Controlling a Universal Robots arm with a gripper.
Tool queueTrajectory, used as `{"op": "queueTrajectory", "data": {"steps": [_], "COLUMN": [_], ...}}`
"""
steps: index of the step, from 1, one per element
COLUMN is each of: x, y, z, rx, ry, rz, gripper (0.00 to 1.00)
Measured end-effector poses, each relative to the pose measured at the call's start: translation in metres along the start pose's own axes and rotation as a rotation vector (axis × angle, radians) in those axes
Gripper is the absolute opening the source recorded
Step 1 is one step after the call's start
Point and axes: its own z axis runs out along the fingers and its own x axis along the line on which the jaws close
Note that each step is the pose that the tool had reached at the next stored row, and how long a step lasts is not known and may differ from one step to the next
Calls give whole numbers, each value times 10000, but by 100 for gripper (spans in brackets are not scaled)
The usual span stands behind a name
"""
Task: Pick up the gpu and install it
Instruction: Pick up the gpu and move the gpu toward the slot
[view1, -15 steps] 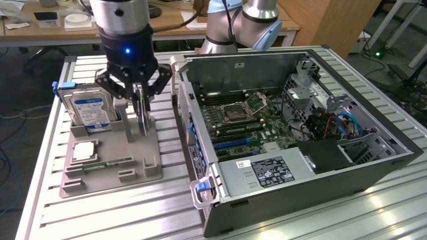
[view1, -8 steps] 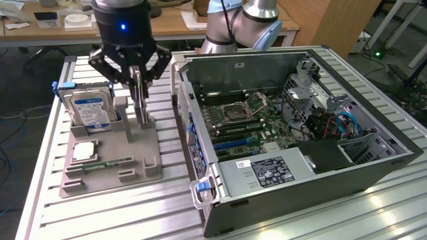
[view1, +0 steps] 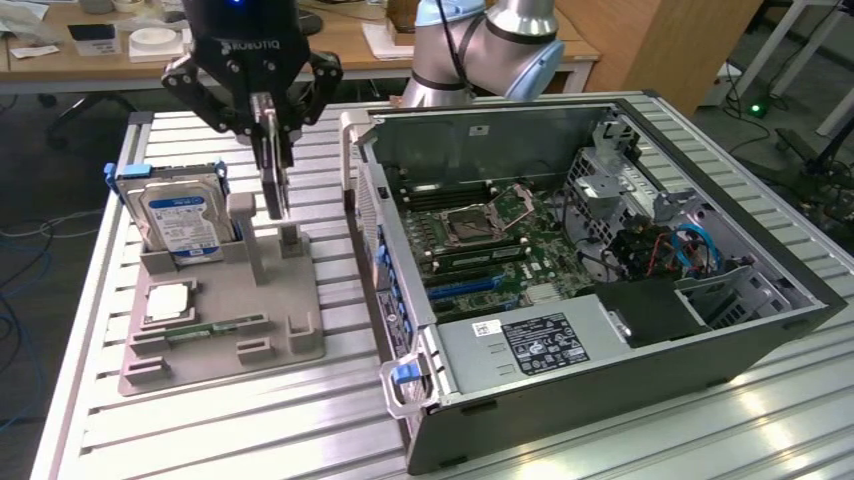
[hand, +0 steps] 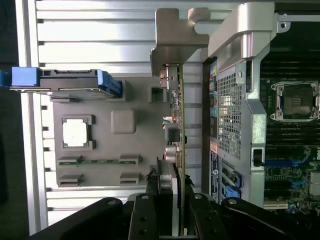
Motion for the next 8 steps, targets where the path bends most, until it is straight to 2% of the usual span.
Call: {"op": "queueTrajectory", "data": {"steps": [8], "x": [-24], "y": [1], "z": [-15], "rx": [-2], "ry": [1], "rz": [-2], "gripper": [28]}}
